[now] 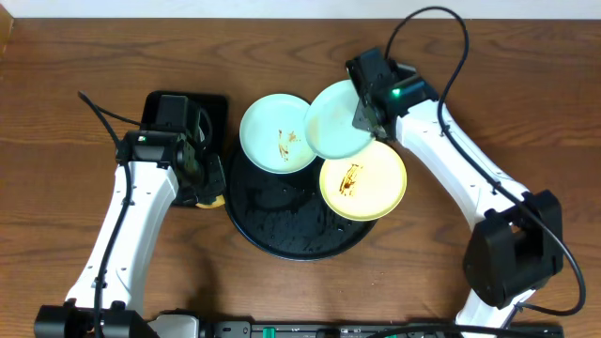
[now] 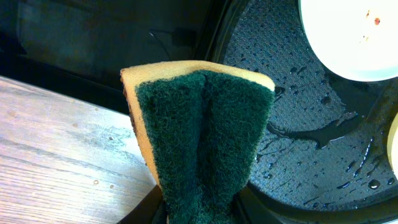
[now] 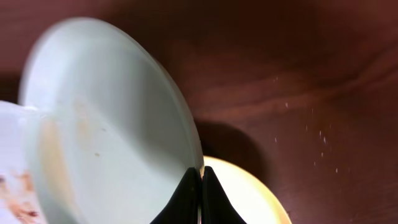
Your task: Clean dirty plates on tray and stack at the side
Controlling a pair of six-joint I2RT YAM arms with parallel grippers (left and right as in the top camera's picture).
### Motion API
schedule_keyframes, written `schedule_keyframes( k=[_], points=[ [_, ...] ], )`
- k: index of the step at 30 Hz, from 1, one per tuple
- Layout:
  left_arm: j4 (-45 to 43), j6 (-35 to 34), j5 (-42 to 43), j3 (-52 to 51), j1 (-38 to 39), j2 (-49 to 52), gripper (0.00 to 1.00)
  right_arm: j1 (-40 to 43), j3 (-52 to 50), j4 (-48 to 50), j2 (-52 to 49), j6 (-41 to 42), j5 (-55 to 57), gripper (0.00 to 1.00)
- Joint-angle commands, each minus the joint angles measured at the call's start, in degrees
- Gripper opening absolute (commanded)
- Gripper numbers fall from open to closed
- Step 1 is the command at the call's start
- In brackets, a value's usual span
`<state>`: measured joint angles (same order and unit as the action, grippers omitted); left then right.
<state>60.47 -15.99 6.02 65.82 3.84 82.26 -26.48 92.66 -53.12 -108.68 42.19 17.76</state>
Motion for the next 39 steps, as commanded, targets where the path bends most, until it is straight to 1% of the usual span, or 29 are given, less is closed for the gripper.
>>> schedule_keyframes(
  k=[1, 16, 19, 24, 28, 32, 39],
  points=[
    [0.33, 1.16, -0.68, 0.74, -0.28, 0.11, 0.26, 0.46, 3.37, -0.83, 0.48, -2.73, 1.97, 0.02],
    [0.31, 1.16, -0.68, 0.74, -0.28, 0.11, 0.26, -1.38, 4.90, -1.77, 0.48, -4.13, 2.56, 0.02],
    [0.33, 1.16, -0.68, 0.74, -0.28, 0.11, 0.26, -1.60, 4.90, -2.01, 0.48, -4.13, 1.36, 0.01],
    [0.31, 1.18, -0.72, 0.74, -0.28, 0.11, 0.26, -2.16, 4.90, -3.08, 0.46, -3.72, -4.90, 0.02],
    [0.35, 1.18, -2.14, 0.74, -0.28, 0.11, 0.26, -4.04, 4.74, -6.36, 0.37, 0.37, -12.13, 0.02],
    [0.35, 1.18, -2.84, 0.74, -0.28, 0.11, 0.30, -7.93, 4.13, -10.56, 0.24, 6.27, -11.74, 0.02],
    [0.72, 1.18, -3.06, 0.74, -0.28, 0.11, 0.30, -12.96, 0.11, -12.96, 0.24, 16.37, -11.78, 0.02]
  ],
)
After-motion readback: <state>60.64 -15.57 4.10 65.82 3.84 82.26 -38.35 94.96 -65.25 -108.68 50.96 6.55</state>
